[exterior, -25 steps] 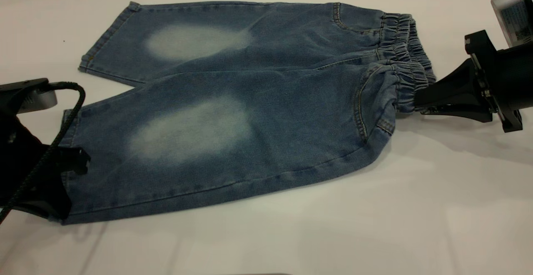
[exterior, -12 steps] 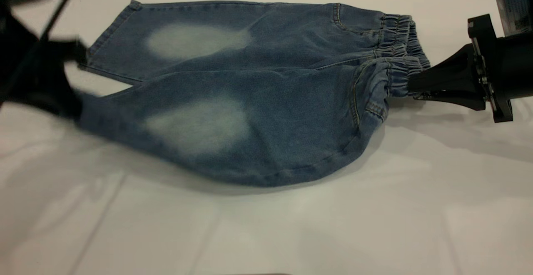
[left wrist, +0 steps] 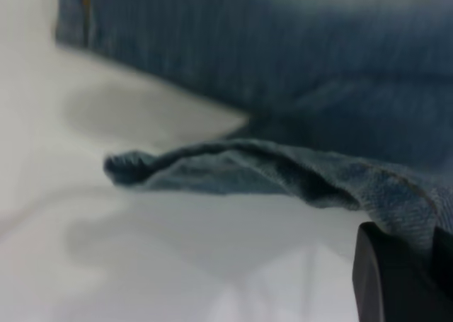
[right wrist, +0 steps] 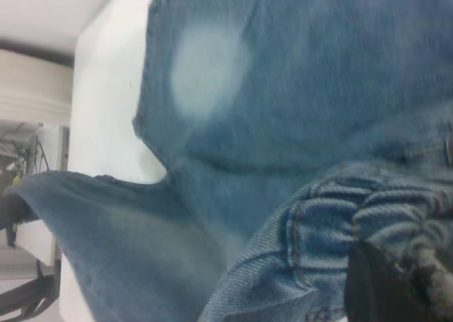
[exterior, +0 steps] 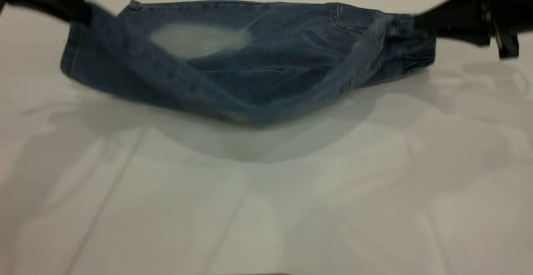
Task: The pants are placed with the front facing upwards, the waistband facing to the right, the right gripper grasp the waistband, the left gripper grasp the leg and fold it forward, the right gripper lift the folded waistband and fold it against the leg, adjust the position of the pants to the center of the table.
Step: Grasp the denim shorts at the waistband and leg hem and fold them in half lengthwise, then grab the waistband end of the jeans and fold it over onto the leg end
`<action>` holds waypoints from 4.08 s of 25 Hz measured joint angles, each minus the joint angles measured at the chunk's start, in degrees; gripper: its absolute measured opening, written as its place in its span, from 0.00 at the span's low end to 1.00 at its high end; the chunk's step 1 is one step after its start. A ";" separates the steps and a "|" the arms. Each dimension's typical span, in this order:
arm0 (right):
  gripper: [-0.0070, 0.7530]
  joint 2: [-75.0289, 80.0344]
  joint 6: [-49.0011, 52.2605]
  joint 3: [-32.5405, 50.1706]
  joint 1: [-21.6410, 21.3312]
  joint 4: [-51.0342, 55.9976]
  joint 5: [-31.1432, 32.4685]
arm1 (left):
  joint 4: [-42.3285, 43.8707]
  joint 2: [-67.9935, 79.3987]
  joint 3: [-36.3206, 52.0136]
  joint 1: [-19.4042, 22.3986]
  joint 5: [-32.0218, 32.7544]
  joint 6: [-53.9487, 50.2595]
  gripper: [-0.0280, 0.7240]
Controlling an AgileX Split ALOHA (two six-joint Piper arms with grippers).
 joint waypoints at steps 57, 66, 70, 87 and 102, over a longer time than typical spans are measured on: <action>0.89 17.32 26.75 -35.98 -3.39 -21.49 -6.78 | 19.86 32.93 -44.44 0.00 4.13 4.53 0.79; 0.84 17.80 29.51 -36.09 -0.13 -25.53 -10.69 | 19.90 32.93 -47.18 -0.47 17.49 1.70 0.81; 0.84 19.02 29.50 -36.38 -0.32 -22.58 -12.28 | 19.90 32.93 -47.37 -1.10 18.39 1.64 0.81; 0.48 26.98 9.81 -37.46 2.32 3.07 -1.00 | 19.68 34.68 -47.37 -9.66 15.15 1.45 0.81; 0.12 26.86 11.27 -41.49 5.86 0.40 -10.01 | 17.87 42.12 -47.44 -12.76 7.45 -1.30 0.81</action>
